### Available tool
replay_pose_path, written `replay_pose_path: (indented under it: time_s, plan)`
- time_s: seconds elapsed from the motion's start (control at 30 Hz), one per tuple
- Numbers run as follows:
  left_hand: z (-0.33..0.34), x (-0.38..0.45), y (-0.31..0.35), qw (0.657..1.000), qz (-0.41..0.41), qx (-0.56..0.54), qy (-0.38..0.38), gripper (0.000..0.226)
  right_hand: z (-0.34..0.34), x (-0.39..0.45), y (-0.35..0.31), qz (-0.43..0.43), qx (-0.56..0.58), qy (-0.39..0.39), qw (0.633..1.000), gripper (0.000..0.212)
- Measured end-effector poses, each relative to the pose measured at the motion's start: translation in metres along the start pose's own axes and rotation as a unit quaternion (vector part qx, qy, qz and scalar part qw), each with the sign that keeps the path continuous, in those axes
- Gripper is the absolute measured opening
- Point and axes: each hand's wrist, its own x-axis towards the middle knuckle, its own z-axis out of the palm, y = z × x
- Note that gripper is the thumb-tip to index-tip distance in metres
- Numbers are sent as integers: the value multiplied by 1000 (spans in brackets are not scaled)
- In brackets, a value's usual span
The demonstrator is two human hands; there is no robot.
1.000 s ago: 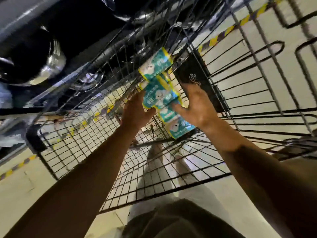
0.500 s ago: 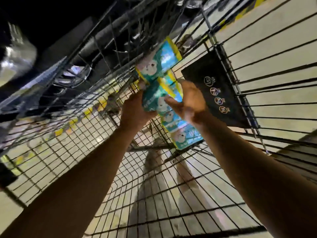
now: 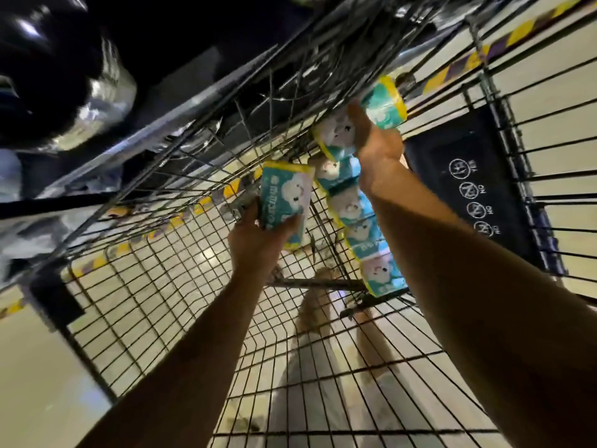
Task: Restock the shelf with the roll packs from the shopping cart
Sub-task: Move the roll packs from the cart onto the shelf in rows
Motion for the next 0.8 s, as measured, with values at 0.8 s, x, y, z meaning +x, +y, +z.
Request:
replay_pose_path:
  time_s: [0.8]
  plan:
    - [-73,-176,71,964,38,-249,-82,68,-191,-233,35,-93,89,-209,969,33]
